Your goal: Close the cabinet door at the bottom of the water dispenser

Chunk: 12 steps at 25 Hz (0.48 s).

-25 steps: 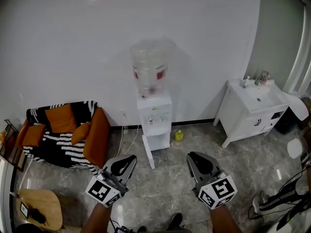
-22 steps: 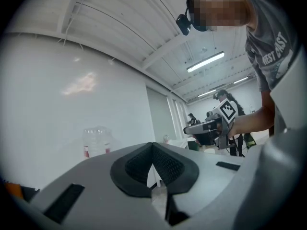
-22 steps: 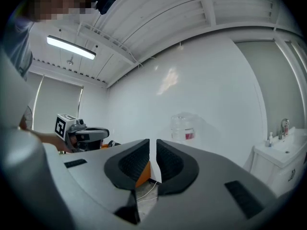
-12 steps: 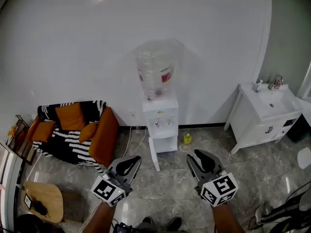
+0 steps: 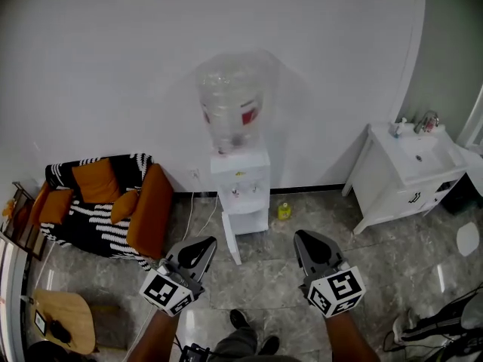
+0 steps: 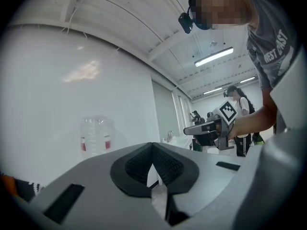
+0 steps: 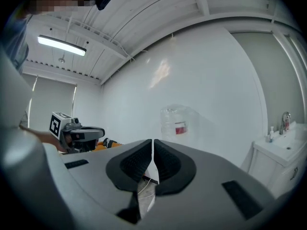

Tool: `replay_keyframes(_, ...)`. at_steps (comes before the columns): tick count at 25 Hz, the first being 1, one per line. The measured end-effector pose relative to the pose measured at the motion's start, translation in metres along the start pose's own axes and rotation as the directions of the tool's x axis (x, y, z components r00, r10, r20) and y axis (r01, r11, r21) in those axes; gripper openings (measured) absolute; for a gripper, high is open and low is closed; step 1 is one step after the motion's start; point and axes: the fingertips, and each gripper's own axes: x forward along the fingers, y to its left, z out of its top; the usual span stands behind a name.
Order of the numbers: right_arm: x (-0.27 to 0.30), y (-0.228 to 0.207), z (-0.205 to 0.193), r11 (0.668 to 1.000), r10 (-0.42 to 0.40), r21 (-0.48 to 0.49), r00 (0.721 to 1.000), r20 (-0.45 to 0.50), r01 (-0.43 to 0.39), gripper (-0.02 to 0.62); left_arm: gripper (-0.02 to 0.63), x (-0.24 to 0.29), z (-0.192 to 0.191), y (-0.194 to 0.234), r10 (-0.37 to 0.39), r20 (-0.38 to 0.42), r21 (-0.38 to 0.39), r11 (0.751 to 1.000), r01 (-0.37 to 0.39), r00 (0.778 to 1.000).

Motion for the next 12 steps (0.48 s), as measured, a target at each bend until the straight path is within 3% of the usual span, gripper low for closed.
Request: replay_keyframes(12, 0.075, -0.021, 0.007, 0.998, -0.063, -0.008, 0.998, -0.017, 0.063, 0.038, 0.014, 0.05, -0.011, 0.081, -0.046, 0.05, -0.025, 0.999, 0.047, 0.998)
